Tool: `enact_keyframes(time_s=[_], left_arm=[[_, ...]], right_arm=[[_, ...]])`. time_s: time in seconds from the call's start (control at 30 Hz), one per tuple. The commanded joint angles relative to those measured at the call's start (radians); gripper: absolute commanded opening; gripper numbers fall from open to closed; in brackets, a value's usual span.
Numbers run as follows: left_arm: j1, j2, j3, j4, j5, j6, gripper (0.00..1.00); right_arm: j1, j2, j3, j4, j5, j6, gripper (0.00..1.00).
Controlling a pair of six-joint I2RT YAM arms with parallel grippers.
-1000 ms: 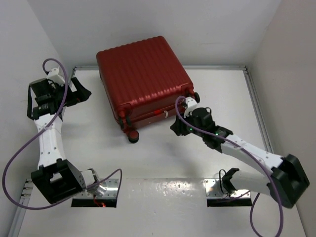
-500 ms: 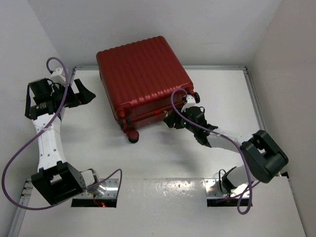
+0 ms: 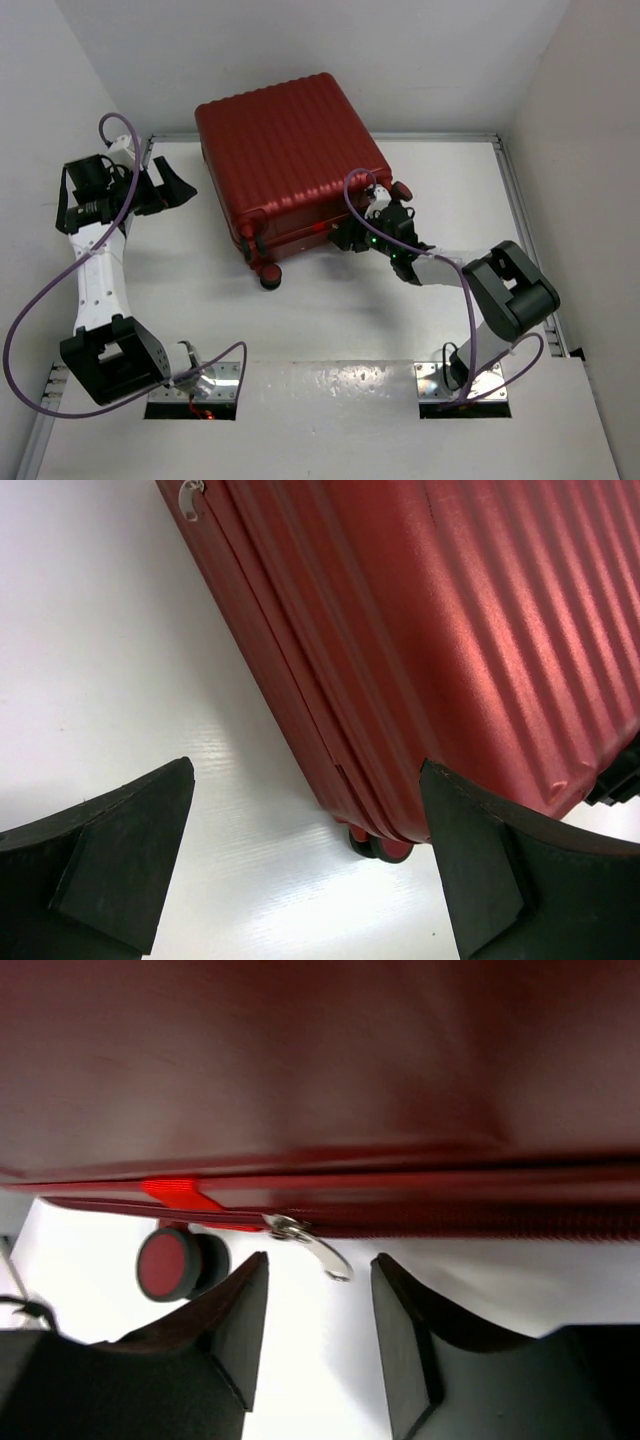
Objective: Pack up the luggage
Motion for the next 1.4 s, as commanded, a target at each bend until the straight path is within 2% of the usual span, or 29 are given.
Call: enact_keyframes(time_s=[0.0, 0.33, 0.47, 0.57, 0.6, 0.67, 0.73, 0.9, 0.97, 1.07, 1.1, 1.13, 1.23, 1.37], left_arm=[[-0.014, 0.004, 0.039, 0.038, -0.021, -0.011, 0.99], [-0.054, 0.022, 0.039, 0.047, -0.05, -0.029, 0.99], [-0.054, 0.022, 0.03, 0.047, -0.059, -0.029, 0.99], [-0.054, 0.022, 0.02, 0.047, -0.059, -0.029, 0.99], [-0.054, 0.022, 0.02, 0.047, -0.068, -0.029, 0.99], [-0.054, 0.022, 0.02, 0.047, -0.068, -0.029, 0.99], [-0.054, 0.012, 0.02, 0.047, -0.056, -0.02, 0.99], [-0.108, -0.086, 0.03, 0.047, -0.047, 0.061, 0.99], [-0.159, -0.114, 0.039, -0.016, -0.047, 0.09, 0.99], [-0.242, -0.149, 0.057, -0.107, -0.067, 0.141, 0.99], [-0.258, -0.149, 0.057, -0.125, -0.082, 0.155, 0.99], [-0.273, -0.166, 0.057, -0.142, -0.082, 0.164, 0.99], [-0.336, -0.195, 0.057, -0.189, -0.093, 0.164, 0.99], [-0.431, -0.197, 0.048, -0.27, -0.189, 0.051, 0.99]], right_arm=[[-0.001, 0.013, 0.043, 0.124, -0.082, -0.025, 0.44], [-0.009, 0.076, 0.078, 0.161, -0.08, -0.032, 0.28], [-0.011, 0.097, 0.101, 0.162, -0.063, -0.028, 0.28], [-0.017, 0.107, 0.109, 0.167, -0.058, -0.031, 0.22], [-0.017, 0.107, 0.11, 0.172, -0.061, -0.036, 0.16], [-0.017, 0.101, 0.111, 0.172, -0.066, -0.032, 0.11], [-0.017, 0.091, 0.1, 0.17, -0.069, -0.038, 0.0], [-0.02, 0.012, 0.048, 0.147, -0.063, -0.068, 0.0], [-0.006, -0.033, 0.017, 0.138, -0.018, -0.126, 0.0], [0.029, -0.099, -0.044, 0.115, 0.112, -0.231, 0.0], [0.045, -0.102, -0.047, 0.085, 0.193, -0.246, 0.0], [0.045, -0.107, -0.051, 0.042, 0.207, -0.272, 0.0], [0.048, -0.123, -0.067, 0.021, 0.313, -0.326, 0.0], [0.034, -0.104, -0.077, 0.037, 0.358, -0.357, 0.0]])
